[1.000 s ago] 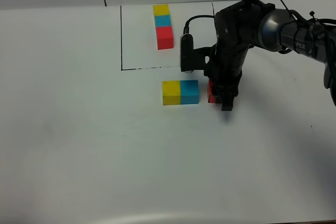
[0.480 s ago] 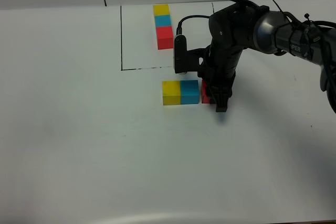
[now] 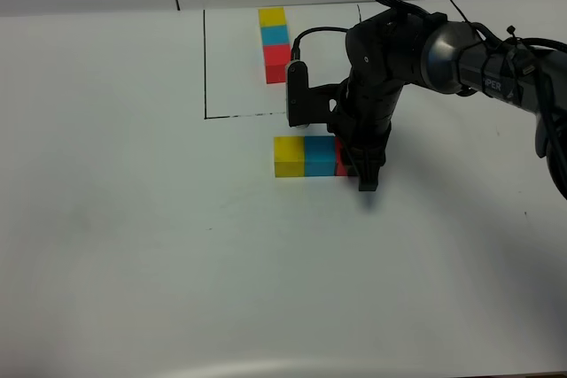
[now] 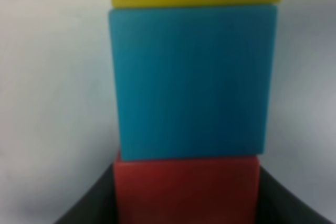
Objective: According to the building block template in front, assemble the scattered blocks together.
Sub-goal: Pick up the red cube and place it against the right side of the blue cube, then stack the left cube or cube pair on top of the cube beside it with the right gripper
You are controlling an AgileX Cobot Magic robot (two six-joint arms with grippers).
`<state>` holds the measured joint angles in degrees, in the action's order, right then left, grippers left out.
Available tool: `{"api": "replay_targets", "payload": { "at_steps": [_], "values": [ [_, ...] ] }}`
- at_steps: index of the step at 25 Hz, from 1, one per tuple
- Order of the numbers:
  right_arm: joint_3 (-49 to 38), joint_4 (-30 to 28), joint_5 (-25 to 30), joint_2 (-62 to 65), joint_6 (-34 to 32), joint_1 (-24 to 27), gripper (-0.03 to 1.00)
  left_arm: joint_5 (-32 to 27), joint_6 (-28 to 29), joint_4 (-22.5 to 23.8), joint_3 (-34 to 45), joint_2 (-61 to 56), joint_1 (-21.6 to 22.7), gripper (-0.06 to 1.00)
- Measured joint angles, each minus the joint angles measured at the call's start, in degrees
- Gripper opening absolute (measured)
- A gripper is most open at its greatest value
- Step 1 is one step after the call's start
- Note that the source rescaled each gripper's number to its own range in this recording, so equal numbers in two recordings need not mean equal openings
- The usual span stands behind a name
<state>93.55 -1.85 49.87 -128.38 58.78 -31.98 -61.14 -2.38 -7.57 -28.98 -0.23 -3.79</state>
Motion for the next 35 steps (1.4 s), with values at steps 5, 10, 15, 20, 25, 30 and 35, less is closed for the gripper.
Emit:
{"api": "replay_targets", "payload": {
  "at_steps": [5,10,15,20,25,30,35],
  "values": [
    [0.22,-0.04,0.11,-0.3,0.13,0.0,0.02,0.0,0.0,0.0,0.0,0.0,0.0,0.31],
    [0.3,-0.13,0.27,-0.3,0.13,0.0,0.02,0.0,0.0,0.0,0.0,0.0,0.0,0.31],
    [0.37,-0.99,0.45,-0.3,-0.04,-0.17,0.02,0.0,0.0,0.0,0.0,0.0,0.0,0.31],
    [0.37,-2.11,0.53,-0.51,-1.24,-0.3,0.12,0.0,0.0,0.0,0.0,0.0,0.0,0.31],
    [-0.08,-4.25,2.23,0.7,-7.28,-0.3,0.56,0.0,0.0,0.0,0.0,0.0,0.0,0.31],
    [-4.99,-5.1,4.27,8.64,-17.53,0.96,0.74,0.0,0.0,0.0,0.0,0.0,0.0,0.31],
    [-20.47,-6.24,-4.22,23.42,-24.89,5.19,0.75,0.0,0.0,0.0,0.0,0.0,0.0,0.31]
  ]
}}
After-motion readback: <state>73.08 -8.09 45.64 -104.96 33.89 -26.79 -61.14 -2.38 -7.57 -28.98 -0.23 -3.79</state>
